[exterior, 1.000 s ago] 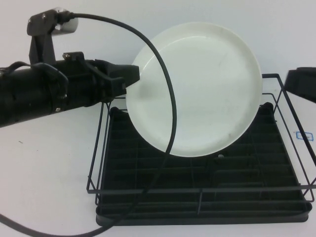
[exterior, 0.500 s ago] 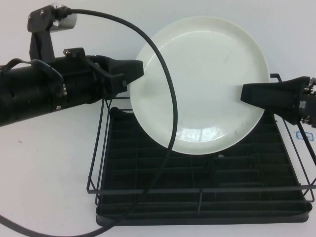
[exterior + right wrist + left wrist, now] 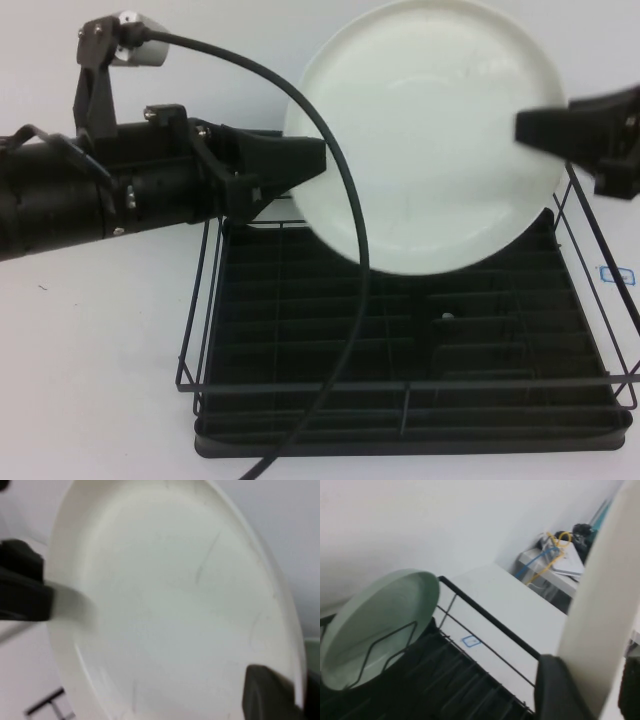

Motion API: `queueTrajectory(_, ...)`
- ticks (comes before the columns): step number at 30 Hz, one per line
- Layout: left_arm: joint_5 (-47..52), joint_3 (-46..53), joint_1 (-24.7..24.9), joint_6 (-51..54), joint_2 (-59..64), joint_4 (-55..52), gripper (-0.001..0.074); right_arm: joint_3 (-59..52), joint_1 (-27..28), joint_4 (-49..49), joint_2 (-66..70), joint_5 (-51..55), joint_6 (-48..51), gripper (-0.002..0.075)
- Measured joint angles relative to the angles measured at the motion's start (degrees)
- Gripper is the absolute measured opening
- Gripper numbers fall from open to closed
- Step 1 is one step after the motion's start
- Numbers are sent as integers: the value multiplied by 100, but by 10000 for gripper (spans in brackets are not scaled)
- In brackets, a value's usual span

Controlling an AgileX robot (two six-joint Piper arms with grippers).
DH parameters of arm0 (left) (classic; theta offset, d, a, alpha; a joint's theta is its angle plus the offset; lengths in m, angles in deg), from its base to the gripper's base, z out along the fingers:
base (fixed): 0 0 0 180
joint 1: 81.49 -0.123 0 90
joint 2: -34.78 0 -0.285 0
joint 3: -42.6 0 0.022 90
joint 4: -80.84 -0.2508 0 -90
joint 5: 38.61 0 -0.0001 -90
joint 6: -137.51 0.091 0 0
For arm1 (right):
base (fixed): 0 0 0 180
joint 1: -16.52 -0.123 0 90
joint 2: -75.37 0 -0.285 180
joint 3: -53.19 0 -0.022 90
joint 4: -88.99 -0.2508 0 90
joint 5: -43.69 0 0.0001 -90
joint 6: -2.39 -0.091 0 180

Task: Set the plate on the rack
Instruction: Hand over the plate, then place the plate on the rack

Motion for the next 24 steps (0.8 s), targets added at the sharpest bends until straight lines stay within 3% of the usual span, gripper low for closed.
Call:
queueTrajectory(8,691,0,-76,15,-589,-334,287,1284,-4,2493,13,-708,-780,101)
queueTrajectory(10,687,0,-177,-171,-852,-821,238,1522,-4,2963,39,-751,-859,101)
queueTrajectory(14,435,0,-420,-458,-1451,-2007,66,1872,-4,3823,173,-800,-903,100)
queueTrajectory(18,-575,433,-503,-589,-2255,-2563,13,2037,-4,4488,353,-857,-903,100)
queueTrajectory(24,-2358,1655,-503,-342,-3522,-2563,2,2044,-4,5287,824,-729,-950,99)
